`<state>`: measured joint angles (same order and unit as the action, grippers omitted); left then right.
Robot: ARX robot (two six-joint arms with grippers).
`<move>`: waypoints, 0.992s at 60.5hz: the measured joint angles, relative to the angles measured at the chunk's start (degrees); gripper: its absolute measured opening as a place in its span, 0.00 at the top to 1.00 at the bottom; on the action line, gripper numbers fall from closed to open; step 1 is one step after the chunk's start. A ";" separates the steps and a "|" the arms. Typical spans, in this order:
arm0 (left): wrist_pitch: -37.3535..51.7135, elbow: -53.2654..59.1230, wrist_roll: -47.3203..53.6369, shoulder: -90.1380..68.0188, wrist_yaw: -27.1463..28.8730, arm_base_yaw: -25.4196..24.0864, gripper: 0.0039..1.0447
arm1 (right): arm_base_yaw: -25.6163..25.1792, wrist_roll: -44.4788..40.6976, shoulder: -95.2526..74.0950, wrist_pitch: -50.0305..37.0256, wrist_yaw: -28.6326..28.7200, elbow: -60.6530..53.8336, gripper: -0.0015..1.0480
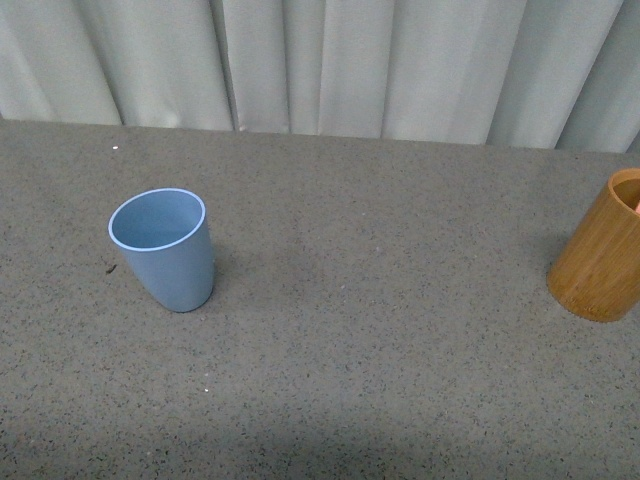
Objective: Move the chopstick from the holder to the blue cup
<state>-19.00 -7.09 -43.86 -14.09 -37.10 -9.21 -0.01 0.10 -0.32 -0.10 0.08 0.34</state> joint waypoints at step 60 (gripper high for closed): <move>0.00 -0.02 0.00 0.00 0.00 0.00 0.06 | 0.00 0.00 0.00 0.00 0.00 0.00 0.09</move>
<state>-19.00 -7.11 -43.86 -14.09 -37.10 -9.21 -0.01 0.10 -0.32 -0.10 0.08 0.34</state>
